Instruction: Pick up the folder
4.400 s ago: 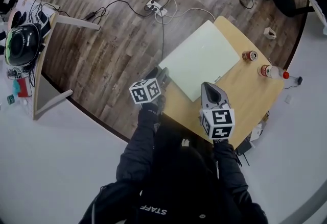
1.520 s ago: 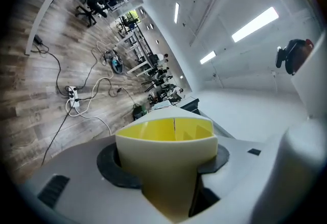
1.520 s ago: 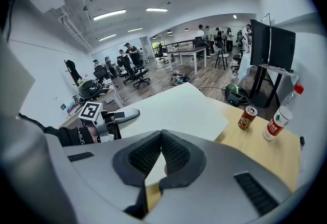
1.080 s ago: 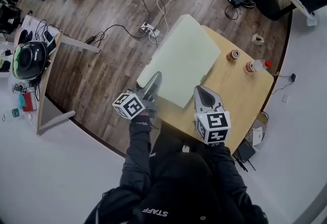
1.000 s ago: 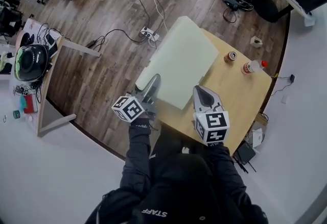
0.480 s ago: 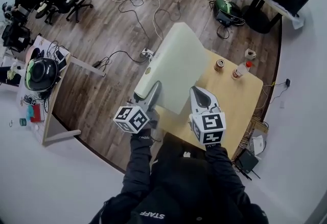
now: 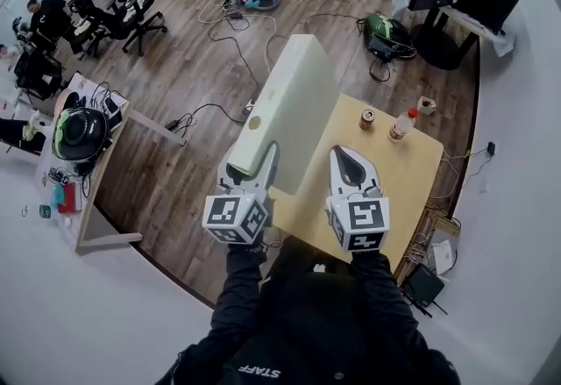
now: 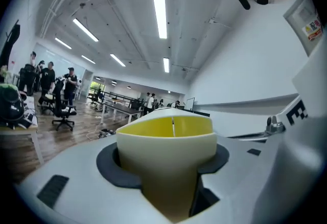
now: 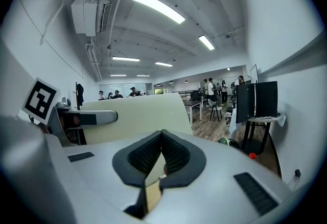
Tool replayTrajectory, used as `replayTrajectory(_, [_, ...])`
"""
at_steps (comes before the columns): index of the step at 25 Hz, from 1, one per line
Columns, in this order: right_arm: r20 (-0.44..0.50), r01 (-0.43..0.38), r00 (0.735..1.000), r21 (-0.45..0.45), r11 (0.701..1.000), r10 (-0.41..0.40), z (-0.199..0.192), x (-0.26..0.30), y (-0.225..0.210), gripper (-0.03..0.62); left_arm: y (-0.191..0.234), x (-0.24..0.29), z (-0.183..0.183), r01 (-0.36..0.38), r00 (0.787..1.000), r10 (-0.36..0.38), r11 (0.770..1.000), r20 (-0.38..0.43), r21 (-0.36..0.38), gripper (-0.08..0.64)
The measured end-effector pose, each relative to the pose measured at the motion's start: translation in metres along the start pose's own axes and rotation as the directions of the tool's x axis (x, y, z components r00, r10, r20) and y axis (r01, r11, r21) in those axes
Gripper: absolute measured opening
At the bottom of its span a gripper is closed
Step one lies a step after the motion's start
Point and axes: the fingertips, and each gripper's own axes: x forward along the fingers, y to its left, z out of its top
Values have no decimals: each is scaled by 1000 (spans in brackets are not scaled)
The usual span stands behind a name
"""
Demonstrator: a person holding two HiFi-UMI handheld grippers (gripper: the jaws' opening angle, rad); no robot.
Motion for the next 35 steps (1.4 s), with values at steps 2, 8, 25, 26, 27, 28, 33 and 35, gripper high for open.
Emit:
replayTrajectory(2, [31, 1, 1000, -13, 1000, 0, 11, -7, -1, 21, -7, -5, 7, -30, 1000, 30, 998, 8, 48, 282])
replayTrajectory(8, [69, 4, 998, -17, 1000, -3, 23, -25, -6, 21, -27, -10, 18, -66, 998, 63, 991, 32, 117, 282])
replayTrajectory(25, [121, 40, 992, -29, 999, -36, 33, -54, -15, 21, -74, -17, 29, -58, 997, 43, 964, 63, 259, 282])
replayTrajectory(26, [121, 37, 992, -29, 999, -33, 33, -54, -15, 22, -75, -17, 28, -59, 997, 43, 963, 66, 264, 282])
replayTrajectory(27, [121, 35, 992, -31, 999, -31, 33, -54, -15, 22, -75, -18, 28, -63, 997, 47, 961, 67, 268, 282])
replayTrajectory(28, [121, 33, 992, -33, 999, -29, 32, -55, -15, 21, -76, -18, 30, -68, 996, 51, 960, 69, 270, 282])
replayTrajectory(33, [128, 29, 992, -38, 999, -24, 33, -58, -16, 21, -78, -20, 28, -74, 996, 55, 952, 73, 298, 282])
replayTrajectory(35, [128, 28, 991, -39, 999, -23, 33, -59, -16, 22, -80, -21, 26, -73, 996, 55, 952, 69, 299, 282])
